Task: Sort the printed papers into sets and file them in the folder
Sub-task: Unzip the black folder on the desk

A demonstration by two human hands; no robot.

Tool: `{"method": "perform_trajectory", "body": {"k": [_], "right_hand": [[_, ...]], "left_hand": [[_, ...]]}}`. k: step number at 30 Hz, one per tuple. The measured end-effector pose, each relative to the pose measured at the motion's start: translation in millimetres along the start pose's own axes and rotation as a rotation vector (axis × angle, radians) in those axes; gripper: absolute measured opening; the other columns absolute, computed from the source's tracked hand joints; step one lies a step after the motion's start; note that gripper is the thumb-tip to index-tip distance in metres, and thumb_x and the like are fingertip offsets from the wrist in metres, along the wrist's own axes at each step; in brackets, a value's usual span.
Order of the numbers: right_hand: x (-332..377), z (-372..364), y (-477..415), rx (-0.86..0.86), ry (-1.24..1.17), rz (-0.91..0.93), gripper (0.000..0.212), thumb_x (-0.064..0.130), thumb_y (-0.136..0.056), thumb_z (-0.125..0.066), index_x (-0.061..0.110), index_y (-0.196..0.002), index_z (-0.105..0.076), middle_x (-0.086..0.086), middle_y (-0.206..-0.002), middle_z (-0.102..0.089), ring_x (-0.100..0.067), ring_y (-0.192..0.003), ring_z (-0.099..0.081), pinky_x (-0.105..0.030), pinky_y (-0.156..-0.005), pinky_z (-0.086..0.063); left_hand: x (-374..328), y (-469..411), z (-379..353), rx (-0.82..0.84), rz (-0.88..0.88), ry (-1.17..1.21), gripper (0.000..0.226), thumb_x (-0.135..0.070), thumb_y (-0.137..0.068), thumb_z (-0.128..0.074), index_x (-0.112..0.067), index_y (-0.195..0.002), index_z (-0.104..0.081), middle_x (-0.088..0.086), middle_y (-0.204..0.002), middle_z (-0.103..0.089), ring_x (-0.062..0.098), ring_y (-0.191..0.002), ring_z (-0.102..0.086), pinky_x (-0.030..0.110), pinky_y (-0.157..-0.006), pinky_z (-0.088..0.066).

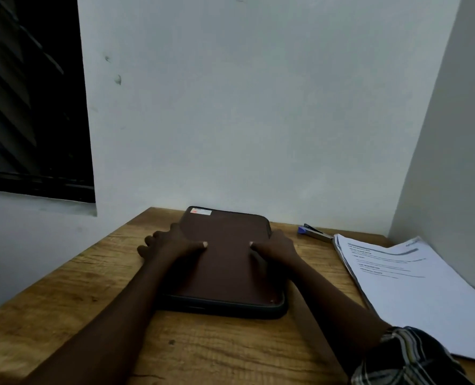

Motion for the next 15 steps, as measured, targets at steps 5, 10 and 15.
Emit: {"method": "perform_trajectory", "body": {"k": [5,10,15], "right_hand": [[-33,29,-2,-0.089,-0.009,-0.116,0.07,0.043,-0.081,-0.07,0.005,-0.133,-0.044,-0.016,-0.132,-0.051,-0.032,-0.122,-0.05,-0.038,-0.098,-0.046],[-52,52,-5,-0.112,-0.102,-0.143,0.056,0.032,-0.088,-0.066,0.002,-0.132,-0.047,-0.015,-0.135,-0.052,-0.028,-0.122,-0.052,-0.029,-0.084,-0.04],[-53,53,-6,-0.071,-0.124,-0.149,0.055,0.034,-0.086,-0.07,0.002,-0.127,-0.051,-0.013,-0.126,-0.057,-0.026,-0.115,-0.055,-0.029,-0.082,-0.042]], "left_hand": [[-22,5,-13,0.066,-0.052,0.234,0.082,-0.059,-0.075,-0.072,-0.012,-0.134,-0.04,0.016,-0.138,-0.048,0.034,-0.124,-0.048,0.041,-0.101,-0.044],[-31,10,-12,0.129,0.0,0.397,0.075,-0.037,-0.082,-0.076,-0.002,-0.138,-0.041,0.018,-0.139,-0.05,0.034,-0.123,-0.052,0.036,-0.095,-0.048],[-36,18,-17,0.058,-0.027,0.503,0.056,-0.024,-0.086,-0.074,0.0,-0.129,-0.049,0.02,-0.128,-0.057,0.03,-0.103,-0.057,0.034,-0.076,-0.047]]}}
Point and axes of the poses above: each hand's wrist, its own y-axis away from the middle knuckle, its own z-axis out of the back of the hand, x = y × z, the point moved 10 cm from there along -y, towards the middle knuckle
